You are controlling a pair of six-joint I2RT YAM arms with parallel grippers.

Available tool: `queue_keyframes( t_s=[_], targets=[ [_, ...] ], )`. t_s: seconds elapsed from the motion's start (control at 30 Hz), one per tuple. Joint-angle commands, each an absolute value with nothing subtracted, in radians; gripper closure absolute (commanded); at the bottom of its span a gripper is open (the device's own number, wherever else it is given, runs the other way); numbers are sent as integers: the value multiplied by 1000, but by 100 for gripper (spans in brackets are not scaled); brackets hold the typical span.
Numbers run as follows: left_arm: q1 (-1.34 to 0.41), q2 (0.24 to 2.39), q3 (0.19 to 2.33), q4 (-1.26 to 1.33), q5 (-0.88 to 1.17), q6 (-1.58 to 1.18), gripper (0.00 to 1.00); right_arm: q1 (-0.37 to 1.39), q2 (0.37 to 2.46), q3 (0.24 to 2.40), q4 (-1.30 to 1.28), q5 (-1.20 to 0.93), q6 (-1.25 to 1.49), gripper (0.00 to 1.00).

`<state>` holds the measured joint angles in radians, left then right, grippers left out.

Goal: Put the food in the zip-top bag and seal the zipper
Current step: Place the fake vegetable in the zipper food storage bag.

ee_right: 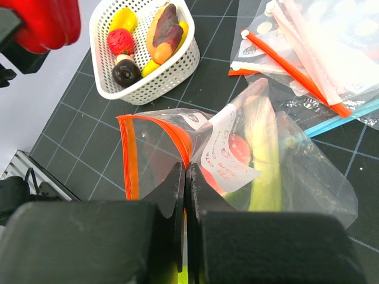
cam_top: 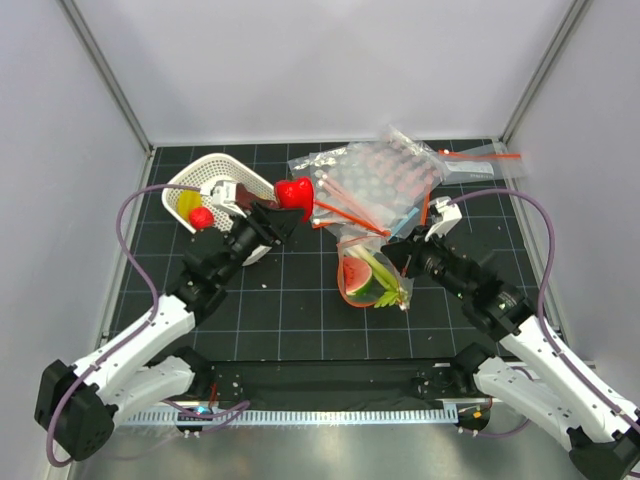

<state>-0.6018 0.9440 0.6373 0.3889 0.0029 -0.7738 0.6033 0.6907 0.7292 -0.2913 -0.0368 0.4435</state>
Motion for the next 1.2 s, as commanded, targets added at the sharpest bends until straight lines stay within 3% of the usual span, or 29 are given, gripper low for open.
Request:
queue_keyframes(
  t_s=[0.0,0.43,0.67,0.93,1.13,1.17],
  targets=[
    [-653,940,624,576,67,-724,68,607,667,721,-206,-41,431,99],
    [-1020,1164,704,692,107,-384,70,607,643,700,-190,-5,436,99],
    [-1031,1226,741,652,143,-361,69,607,597,692,-195,92,460,99],
    [-1031,1322,842,476,43,-354,65,607,496,650,-163,175,502,99],
    [-1031,1385,908,351,-78,-361,50,606,497,650,-155,158,503,99],
    [-1031,1385,922,322,-89,-357,40,607,500,650,-156,156,505,99]
  ],
)
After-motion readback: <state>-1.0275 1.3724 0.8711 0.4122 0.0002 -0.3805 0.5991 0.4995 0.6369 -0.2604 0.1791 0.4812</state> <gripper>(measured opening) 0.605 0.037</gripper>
